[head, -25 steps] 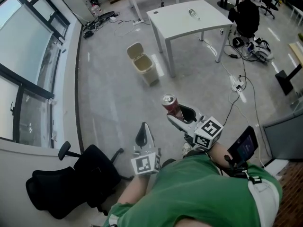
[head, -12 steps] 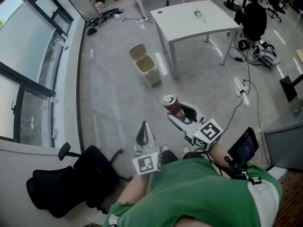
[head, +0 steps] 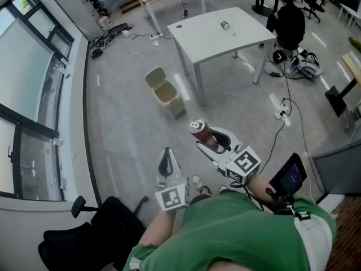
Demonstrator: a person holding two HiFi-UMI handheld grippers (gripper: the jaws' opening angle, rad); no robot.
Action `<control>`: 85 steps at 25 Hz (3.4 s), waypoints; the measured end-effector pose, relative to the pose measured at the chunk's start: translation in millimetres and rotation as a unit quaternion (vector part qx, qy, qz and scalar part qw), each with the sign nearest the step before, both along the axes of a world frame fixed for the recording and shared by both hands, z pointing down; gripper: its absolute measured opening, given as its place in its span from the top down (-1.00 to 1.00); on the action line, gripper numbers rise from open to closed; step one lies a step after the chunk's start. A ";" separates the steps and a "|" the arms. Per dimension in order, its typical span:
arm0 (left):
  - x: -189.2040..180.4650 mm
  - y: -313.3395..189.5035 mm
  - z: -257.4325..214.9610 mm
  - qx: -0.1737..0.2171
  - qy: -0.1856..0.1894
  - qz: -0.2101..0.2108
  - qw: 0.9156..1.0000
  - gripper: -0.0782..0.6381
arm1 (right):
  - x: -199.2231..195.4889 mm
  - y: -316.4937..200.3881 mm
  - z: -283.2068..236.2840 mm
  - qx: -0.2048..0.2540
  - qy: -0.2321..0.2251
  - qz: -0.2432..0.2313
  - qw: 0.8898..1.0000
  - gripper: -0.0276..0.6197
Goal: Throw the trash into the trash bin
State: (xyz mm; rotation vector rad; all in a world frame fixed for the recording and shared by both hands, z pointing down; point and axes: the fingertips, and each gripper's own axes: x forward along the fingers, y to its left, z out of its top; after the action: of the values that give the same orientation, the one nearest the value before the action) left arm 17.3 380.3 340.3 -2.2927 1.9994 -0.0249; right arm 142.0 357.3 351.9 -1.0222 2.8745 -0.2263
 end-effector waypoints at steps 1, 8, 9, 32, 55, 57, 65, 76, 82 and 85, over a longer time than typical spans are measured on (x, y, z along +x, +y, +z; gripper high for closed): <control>-3.0 -8.1 -1.5 0.001 0.002 0.005 1.000 0.77 | -3.1 -6.7 -1.1 0.001 0.001 0.004 1.000 0.22; -26.8 -56.7 -3.6 0.026 0.006 0.052 0.998 0.77 | -33.9 -50.0 -3.5 0.009 0.006 0.029 1.000 0.22; -31.6 -62.7 -2.5 0.031 0.007 0.055 0.998 0.77 | -38.6 -55.3 -3.5 0.010 0.007 0.031 0.999 0.22; -52.1 -150.9 9.0 0.018 0.031 0.082 0.996 0.77 | -59.1 -144.5 2.7 -0.005 0.014 0.049 0.999 0.22; -8.6 -283.9 18.6 -0.014 0.009 -0.014 1.000 0.77 | -13.9 -302.6 17.1 -0.018 -0.013 -0.027 0.999 0.23; -10.5 -294.6 22.8 -0.020 0.011 -0.021 1.000 0.77 | -15.1 -315.0 21.1 -0.024 -0.014 -0.034 0.999 0.22; -36.4 -348.3 36.5 -0.032 0.016 -0.027 0.999 0.77 | -43.5 -370.2 33.1 -0.037 -0.001 -0.048 0.998 0.22; -89.8 -443.0 42.5 -0.027 0.030 -0.005 0.999 0.77 | -102.8 -458.6 38.9 -0.047 0.012 -0.039 0.998 0.23; -127.5 -470.1 47.1 -0.024 0.033 -0.002 0.999 0.77 | -139.0 -489.6 46.8 -0.048 0.025 -0.035 0.998 0.23; -145.6 -476.0 53.3 -0.034 0.036 -0.007 0.999 0.77 | -155.6 -498.7 55.1 -0.058 0.028 -0.035 0.997 0.23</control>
State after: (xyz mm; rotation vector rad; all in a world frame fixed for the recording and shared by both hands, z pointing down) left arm -128.3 -95.7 393.6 -2.3528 2.0815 -0.0115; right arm -13.6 -141.5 406.9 -0.9609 2.9831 -0.3799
